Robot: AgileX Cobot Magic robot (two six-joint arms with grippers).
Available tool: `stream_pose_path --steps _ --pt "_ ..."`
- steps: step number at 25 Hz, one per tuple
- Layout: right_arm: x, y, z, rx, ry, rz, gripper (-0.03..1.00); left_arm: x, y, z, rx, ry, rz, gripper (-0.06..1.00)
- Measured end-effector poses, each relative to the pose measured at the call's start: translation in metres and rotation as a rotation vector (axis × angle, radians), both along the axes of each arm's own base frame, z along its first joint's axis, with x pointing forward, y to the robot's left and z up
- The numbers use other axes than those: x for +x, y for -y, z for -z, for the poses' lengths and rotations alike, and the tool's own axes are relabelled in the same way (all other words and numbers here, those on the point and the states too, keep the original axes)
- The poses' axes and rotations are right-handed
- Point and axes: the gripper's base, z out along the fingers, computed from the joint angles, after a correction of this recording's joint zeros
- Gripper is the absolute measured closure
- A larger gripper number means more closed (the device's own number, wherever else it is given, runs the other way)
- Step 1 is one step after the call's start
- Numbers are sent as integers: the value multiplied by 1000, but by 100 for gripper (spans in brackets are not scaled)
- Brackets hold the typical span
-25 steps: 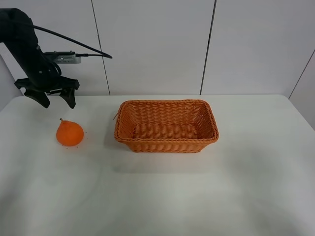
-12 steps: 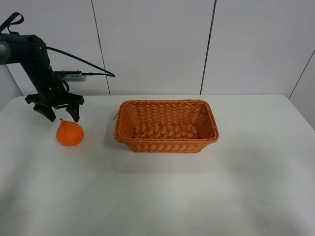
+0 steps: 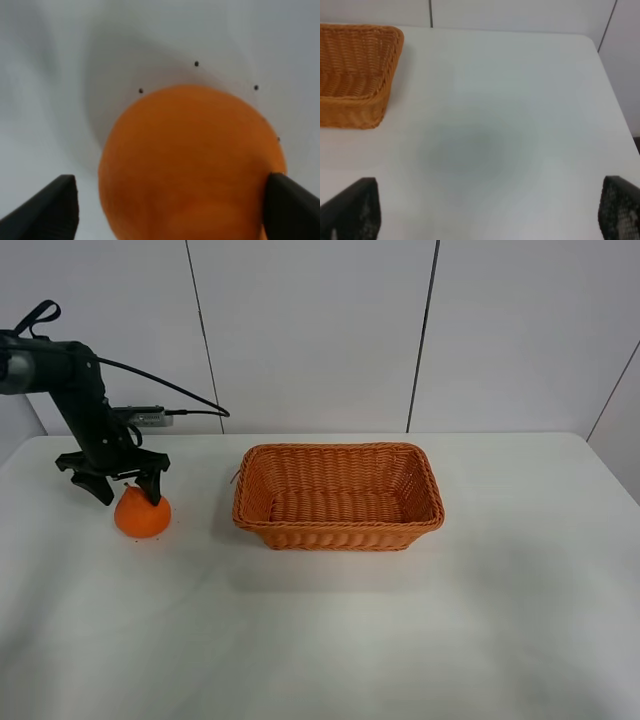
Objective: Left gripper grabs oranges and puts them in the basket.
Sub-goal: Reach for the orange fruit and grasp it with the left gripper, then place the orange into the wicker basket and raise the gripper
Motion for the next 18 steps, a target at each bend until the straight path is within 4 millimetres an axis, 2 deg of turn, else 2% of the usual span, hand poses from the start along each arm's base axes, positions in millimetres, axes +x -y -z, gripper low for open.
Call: stream_pose_path --steps 6,8,10,13,14,18 --pt "0 0 0 0 0 0 27 1 3 19 -34 -34 -17 10" --pt "0 0 0 0 0 0 27 1 3 19 -34 -34 -17 16" --pt "0 0 0 0 0 0 27 1 3 19 -34 -35 -19 31" --pt "0 0 0 0 0 0 27 0 3 18 -33 -43 -21 63" --pt "0 0 0 0 0 0 27 0 3 16 -32 -44 -20 71" --pt "0 0 0 0 0 0 27 1 3 4 -30 -36 -18 73"
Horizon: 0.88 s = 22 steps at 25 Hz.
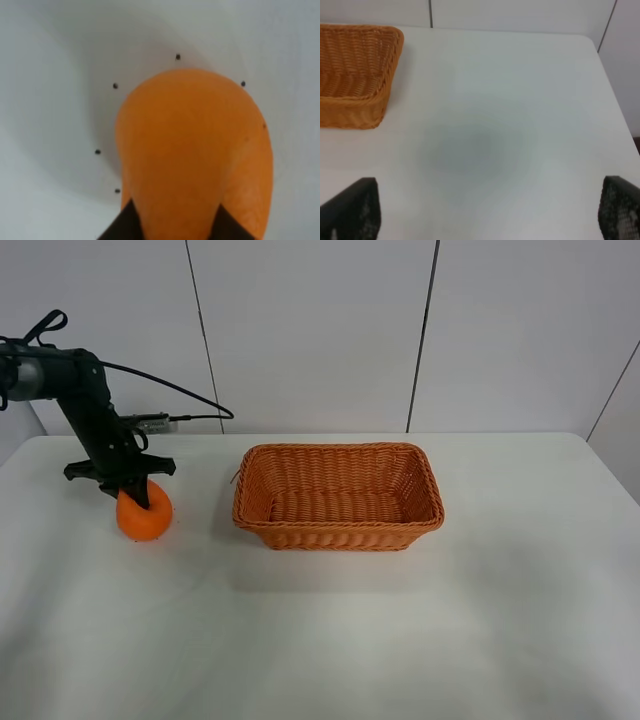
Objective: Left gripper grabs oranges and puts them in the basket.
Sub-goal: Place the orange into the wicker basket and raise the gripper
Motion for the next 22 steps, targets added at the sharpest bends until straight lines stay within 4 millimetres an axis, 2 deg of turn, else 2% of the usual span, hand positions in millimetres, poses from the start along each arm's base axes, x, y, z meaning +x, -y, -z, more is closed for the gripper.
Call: stream_pose_path --steps 3,4,5,7,8,11,15,19,22 --pt "0 0 0 0 0 0 27 1 0 -22 1 23 -3 73" --pt "0 0 0 0 0 0 27 2 -1 -36 8 47 -3 73" --pt "0 0 0 0 0 0 27 2 -1 -36 8 47 -3 73" --pt "0 0 0 0 0 0 27 1 -1 -62 12 90 -7 73" --pt "0 0 0 0 0 0 27 -2 -2 -88 12 136 -16 73" --pt "0 0 0 0 0 0 27 -8 -2 -121 11 205 -26 73" --pt "0 0 0 0 0 0 27 -15 3 -143 -2 225 -23 73" --pt "0 0 0 0 0 0 27 -14 28 -159 -11 271 36 73" --pt "0 0 0 0 0 0 27 -15 63 -169 -28 308 116 73"
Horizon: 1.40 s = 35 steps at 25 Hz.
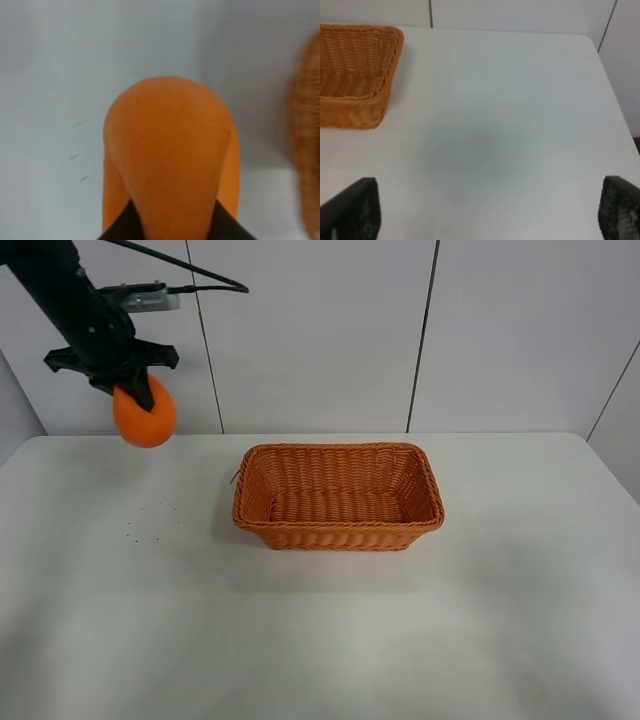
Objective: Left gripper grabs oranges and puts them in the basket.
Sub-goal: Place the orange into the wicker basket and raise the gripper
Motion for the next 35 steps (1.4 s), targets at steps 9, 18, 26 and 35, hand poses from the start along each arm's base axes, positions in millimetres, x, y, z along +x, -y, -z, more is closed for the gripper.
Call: stream_pose_path --steps 9,18,26,35 --pt "0 0 0 0 0 0 27 -13 116 -4 -38 57 219 73" --pt "0 0 0 0 0 0 27 -16 206 59 -57 72 382 73" --pt "0 0 0 0 0 0 27 -6 223 120 -37 21 397 73" --pt "0 0 0 0 0 0 27 -10 221 126 -12 -42 399 14"
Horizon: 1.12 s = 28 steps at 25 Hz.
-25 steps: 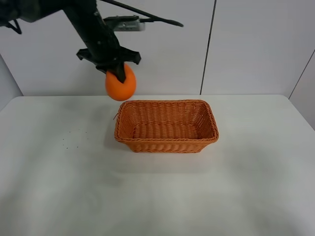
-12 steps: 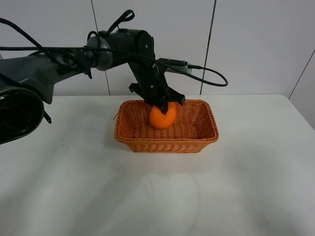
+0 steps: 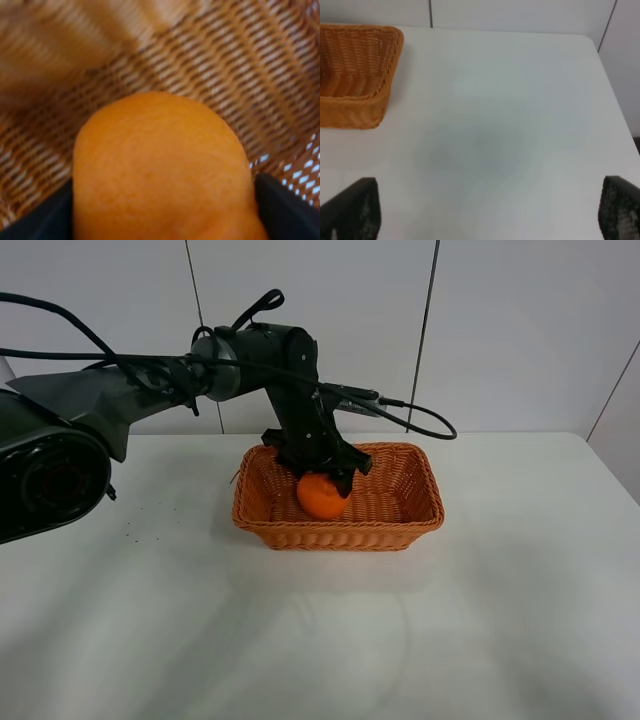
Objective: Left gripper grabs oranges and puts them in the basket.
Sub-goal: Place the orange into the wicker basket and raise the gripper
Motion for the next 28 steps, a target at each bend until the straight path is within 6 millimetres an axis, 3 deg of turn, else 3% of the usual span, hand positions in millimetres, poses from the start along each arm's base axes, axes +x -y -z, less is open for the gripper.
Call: stream_pose_path --steps 6,13,17,23,28 --pt "0 0 0 0 0 0 27 1 1 -13 1 3 14 10" --pt "0 0 0 0 0 0 27 4 3 -70 -40 91 45 10" --pt "0 0 0 0 0 0 27 1 -7 -100 -51 142 39 10" --pt "0 0 0 0 0 0 27 18 -42 -107 -13 172 -35 10" --pt "0 0 0 0 0 0 27 48 -107 -107 6 176 -165 10"
